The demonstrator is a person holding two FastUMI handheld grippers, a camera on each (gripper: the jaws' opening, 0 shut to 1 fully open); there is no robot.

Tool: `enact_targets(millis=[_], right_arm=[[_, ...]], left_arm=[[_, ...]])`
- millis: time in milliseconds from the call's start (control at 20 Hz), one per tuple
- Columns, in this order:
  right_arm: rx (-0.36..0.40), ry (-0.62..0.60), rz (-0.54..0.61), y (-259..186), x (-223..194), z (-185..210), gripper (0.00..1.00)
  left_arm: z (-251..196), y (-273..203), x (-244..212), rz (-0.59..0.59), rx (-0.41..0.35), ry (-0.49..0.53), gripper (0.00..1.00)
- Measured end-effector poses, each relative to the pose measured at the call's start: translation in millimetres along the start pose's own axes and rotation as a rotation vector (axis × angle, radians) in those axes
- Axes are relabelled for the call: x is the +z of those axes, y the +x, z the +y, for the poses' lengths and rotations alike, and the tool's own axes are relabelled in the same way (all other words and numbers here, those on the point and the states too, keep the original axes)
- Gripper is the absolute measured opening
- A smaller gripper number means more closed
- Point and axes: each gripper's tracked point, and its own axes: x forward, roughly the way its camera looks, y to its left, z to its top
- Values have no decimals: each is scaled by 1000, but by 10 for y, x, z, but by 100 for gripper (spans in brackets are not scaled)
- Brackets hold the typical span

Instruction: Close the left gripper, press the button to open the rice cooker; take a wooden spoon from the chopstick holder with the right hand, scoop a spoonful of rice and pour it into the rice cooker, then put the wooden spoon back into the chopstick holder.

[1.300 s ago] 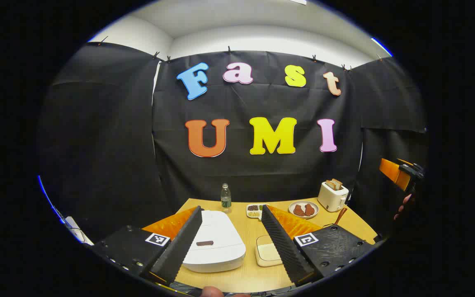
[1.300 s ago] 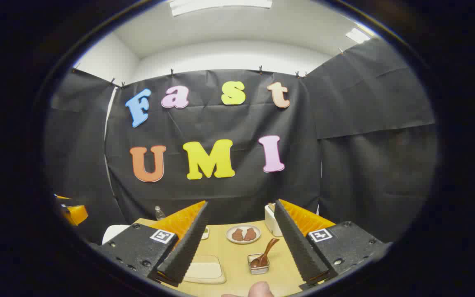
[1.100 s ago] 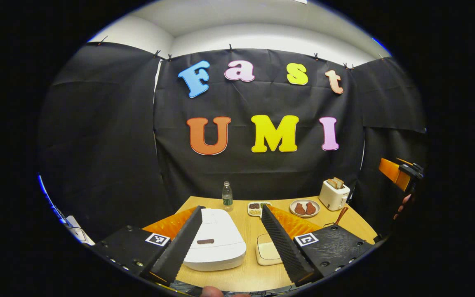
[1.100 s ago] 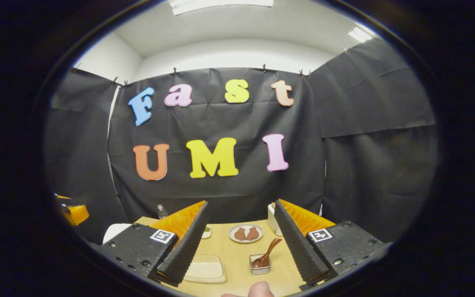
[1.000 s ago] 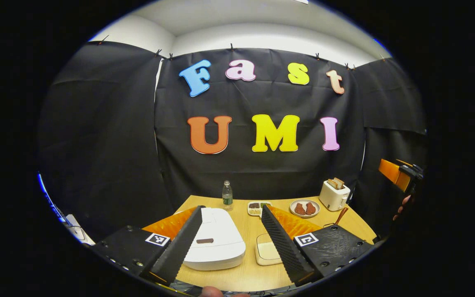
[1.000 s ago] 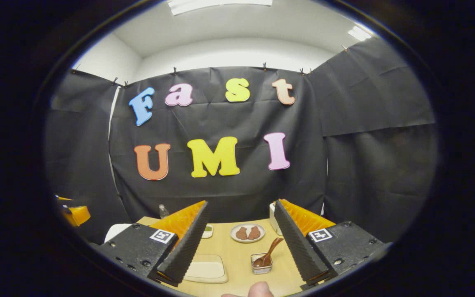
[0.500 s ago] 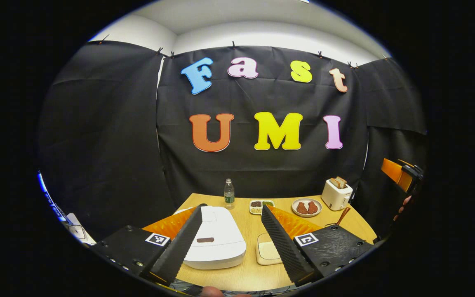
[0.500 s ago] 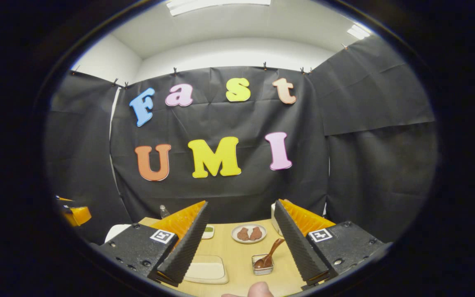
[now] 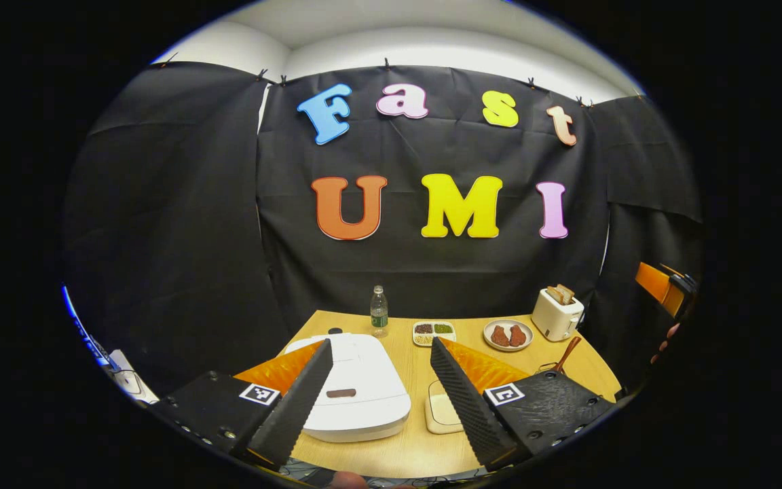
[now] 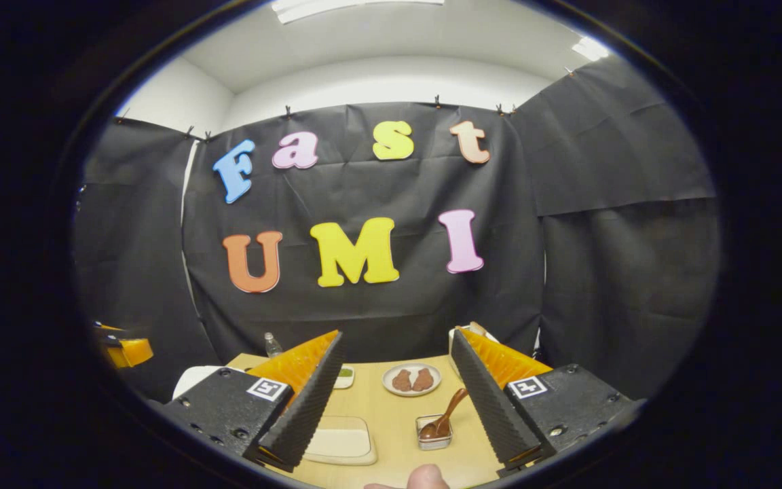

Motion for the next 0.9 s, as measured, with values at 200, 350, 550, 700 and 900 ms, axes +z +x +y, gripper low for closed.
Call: enact_targets(millis=[200, 350, 550, 700, 900], right_arm=[[9, 16, 46, 24, -150, -25, 100], [11, 13, 57, 19, -220, -56, 100], [32, 3, 76, 41, -331, -99, 100], [29, 29, 92, 86, -429, -173, 100], [15, 56, 137, 181, -612, -267, 100]], left_arm=[[79, 102, -85, 49, -8, -3, 95], [145, 232, -229, 125, -30, -48, 93], [424, 449, -530, 286, -15, -119, 45], [497, 587, -745, 400, -27, -270, 8], [567, 876, -1079, 558, -69, -331, 8]])
